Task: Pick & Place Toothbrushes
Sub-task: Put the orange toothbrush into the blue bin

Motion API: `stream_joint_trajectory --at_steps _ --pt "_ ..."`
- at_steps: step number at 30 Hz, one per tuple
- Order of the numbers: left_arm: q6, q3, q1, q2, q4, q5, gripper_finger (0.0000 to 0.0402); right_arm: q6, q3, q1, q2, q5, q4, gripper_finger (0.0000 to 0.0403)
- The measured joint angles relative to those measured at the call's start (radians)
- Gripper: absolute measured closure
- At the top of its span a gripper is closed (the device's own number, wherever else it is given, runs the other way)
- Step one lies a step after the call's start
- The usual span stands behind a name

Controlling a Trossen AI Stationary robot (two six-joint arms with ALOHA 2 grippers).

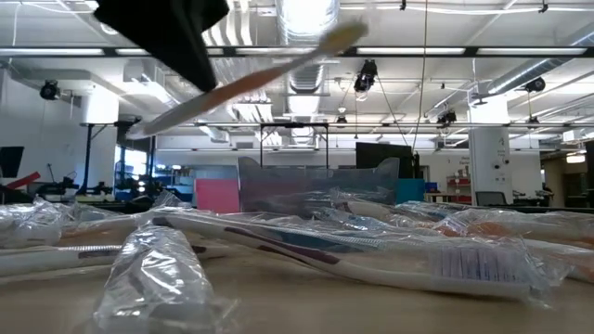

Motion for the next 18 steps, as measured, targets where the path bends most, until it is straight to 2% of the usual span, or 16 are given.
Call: stream_joint_trajectory --at_steps 4,12,15,18 --pt "0.114 -0.068 0.006 -0.064 0.182 -0.035 0.0400 0.000 -0.035 0.000 0.000 0.007 0.012 0.0394" --pt "0.330 -0.247 0.066 -0.206 0.591 -0.003 0.0399 -0.024 -0.166 0.000 0.000 0.061 0.166 0.0394" --pt "0.378 -0.311 0.108 -0.252 0.737 0.057 0.0399 -0.080 -0.219 0.000 0.000 0.106 0.275 0.0394" --pt "0.415 -0.371 0.161 -0.284 0.874 0.161 0.0400 -0.173 -0.270 -0.002 0.000 0.153 0.396 0.0394"
